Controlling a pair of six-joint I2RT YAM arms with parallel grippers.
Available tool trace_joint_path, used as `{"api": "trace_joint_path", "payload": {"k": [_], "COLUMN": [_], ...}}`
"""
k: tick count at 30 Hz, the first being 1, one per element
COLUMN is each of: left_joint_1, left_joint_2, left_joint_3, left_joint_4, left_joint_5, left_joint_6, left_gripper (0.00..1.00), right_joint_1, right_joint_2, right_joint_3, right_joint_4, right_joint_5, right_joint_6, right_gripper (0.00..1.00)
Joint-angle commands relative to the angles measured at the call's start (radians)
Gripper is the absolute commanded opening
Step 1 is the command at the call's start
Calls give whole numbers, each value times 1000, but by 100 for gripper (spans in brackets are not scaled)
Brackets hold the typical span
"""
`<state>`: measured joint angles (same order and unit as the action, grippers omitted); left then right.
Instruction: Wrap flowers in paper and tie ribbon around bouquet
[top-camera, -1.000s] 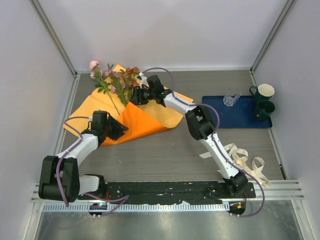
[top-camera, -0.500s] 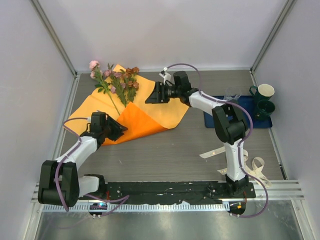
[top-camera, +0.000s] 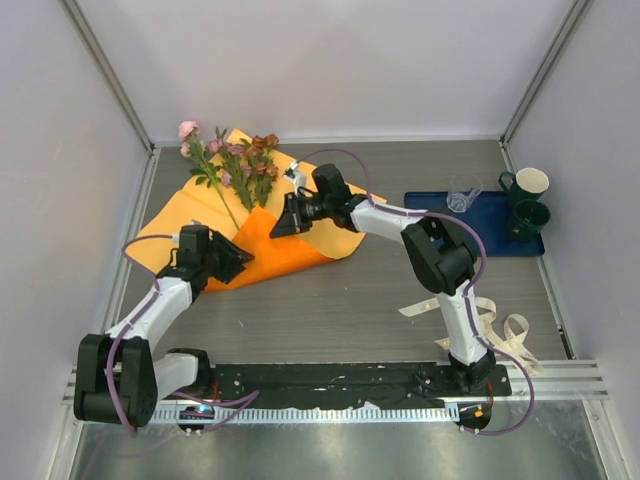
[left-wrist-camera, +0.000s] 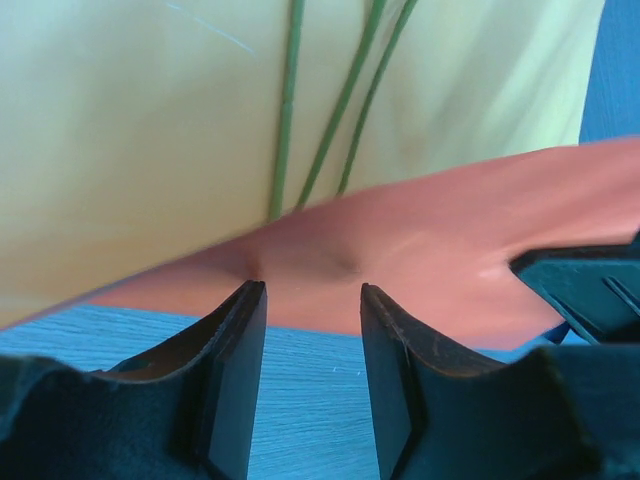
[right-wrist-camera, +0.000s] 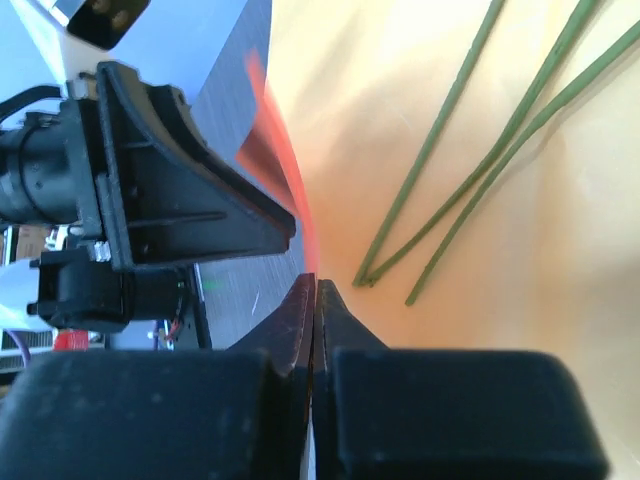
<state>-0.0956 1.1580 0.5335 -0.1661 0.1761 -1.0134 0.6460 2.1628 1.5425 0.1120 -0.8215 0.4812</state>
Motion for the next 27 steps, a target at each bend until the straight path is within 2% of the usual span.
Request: {"api": "trace_joint_path", "payload": {"k": [1,5,10,13,21,27], "left_joint_1": [7,7,7,7,19,31], "left_joint_2": [-69,-104,-78,-44,63,126], "left_joint_3": [14,-1,-1,6,54,54], "left_joint_4": [-16,-6,0,26,74,105], "left_joint_5": [-3,19,28,29,31,-4], "left_joint_6": [24,13,10,9,10,4], "left_gripper": [48,56,56,56,57,51], "right_joint_1": [29,49,46,40,34,34], "right_joint_2": [28,142,291,365,436,453], "right_joint_3": [95,257,514,614,679,694], "right_joint_4": [32,-24,-142,-195,-210,-212], "right_joint_5": [125,188,174,159,156,162], "right_joint_6": [-99,-190,-257,-283,-306,-314], "right_gripper": [0,0,0,0,0,0]}}
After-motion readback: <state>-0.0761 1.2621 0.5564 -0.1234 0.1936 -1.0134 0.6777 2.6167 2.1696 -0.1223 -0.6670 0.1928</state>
